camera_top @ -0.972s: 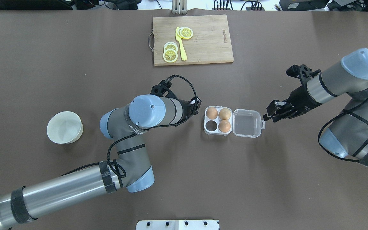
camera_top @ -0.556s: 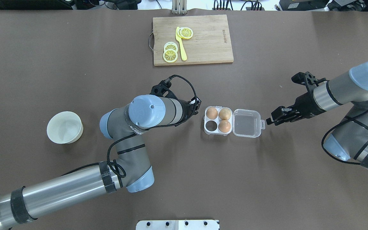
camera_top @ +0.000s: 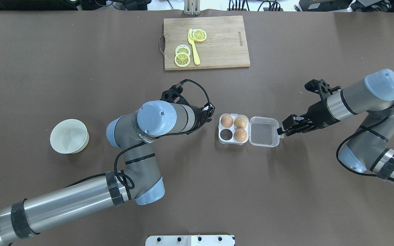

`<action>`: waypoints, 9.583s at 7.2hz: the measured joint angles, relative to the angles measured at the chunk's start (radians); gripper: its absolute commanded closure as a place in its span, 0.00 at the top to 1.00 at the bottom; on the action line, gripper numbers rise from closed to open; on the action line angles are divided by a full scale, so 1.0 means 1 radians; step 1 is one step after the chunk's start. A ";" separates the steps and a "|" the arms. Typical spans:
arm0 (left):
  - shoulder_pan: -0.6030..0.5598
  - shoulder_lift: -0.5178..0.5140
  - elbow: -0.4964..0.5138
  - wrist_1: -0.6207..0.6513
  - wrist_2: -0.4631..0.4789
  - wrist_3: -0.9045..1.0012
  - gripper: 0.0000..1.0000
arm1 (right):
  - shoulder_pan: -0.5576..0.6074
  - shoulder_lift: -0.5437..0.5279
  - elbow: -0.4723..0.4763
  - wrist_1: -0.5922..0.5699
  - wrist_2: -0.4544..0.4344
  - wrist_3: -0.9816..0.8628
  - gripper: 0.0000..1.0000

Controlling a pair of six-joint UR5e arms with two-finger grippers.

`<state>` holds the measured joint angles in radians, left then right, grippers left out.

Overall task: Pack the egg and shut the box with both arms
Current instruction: 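Grip the edge of the open clear lid with the right gripper, then pull the lid edge toward the robot with the right gripper, then swing the lid up and over the eggs with the right gripper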

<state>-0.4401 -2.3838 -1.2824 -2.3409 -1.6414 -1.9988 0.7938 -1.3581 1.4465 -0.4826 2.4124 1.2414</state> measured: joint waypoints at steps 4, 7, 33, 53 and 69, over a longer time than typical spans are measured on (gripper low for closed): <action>0.000 0.001 0.000 0.000 0.000 0.001 0.00 | -0.005 0.001 -0.011 0.001 -0.002 0.003 0.48; 0.000 0.002 0.000 -0.001 0.000 0.001 0.00 | -0.006 0.002 -0.017 0.001 -0.007 0.004 0.35; -0.030 0.038 0.009 -0.004 -0.010 0.033 0.00 | 0.007 0.034 0.036 0.004 0.013 0.072 0.00; 0.024 -0.002 0.030 0.000 -0.006 0.017 0.00 | 0.015 0.094 0.105 0.003 0.018 0.190 0.00; 0.023 0.003 0.023 -0.007 -0.011 -0.004 0.00 | 0.004 0.138 0.141 0.002 0.018 0.248 0.00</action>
<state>-0.4172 -2.3809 -1.2593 -2.3474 -1.6524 -2.0030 0.7979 -1.2201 1.5871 -0.4801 2.4302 1.4895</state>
